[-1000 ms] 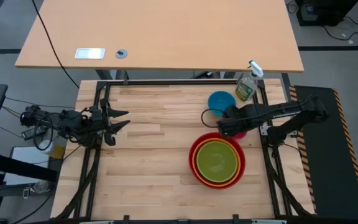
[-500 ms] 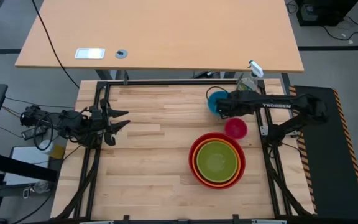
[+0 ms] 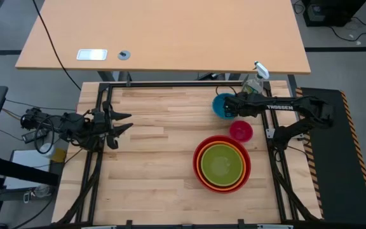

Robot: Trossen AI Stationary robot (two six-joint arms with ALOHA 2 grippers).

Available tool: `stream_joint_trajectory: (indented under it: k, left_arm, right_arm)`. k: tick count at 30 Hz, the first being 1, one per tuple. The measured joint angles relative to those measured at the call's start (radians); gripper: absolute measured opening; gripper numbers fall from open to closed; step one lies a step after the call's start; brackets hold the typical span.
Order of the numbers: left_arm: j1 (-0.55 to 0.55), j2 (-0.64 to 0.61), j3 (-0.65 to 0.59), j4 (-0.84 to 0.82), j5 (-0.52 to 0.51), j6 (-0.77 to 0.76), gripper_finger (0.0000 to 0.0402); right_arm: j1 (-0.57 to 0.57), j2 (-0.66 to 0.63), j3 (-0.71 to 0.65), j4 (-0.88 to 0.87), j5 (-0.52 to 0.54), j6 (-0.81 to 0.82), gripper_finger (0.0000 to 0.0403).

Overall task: Nest bowls inside each other
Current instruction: Stack the blue bowl on top of the green bowl

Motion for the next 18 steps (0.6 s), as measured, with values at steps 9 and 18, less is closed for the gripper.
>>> stream_joint_trajectory:
  k: [9,18]
  left_arm:
    - [0.0,0.0,0.0,0.0,0.0,0.001,0.0181]
    - [0.0,0.0,0.0,0.0,0.0,0.004,0.0181]
  right_arm:
    - [-0.038,0.01,-0.047,0.14,-0.007,-0.037,0.0167]
    - [-0.039,0.014,-0.047,0.191,0.004,-0.081,0.0056]
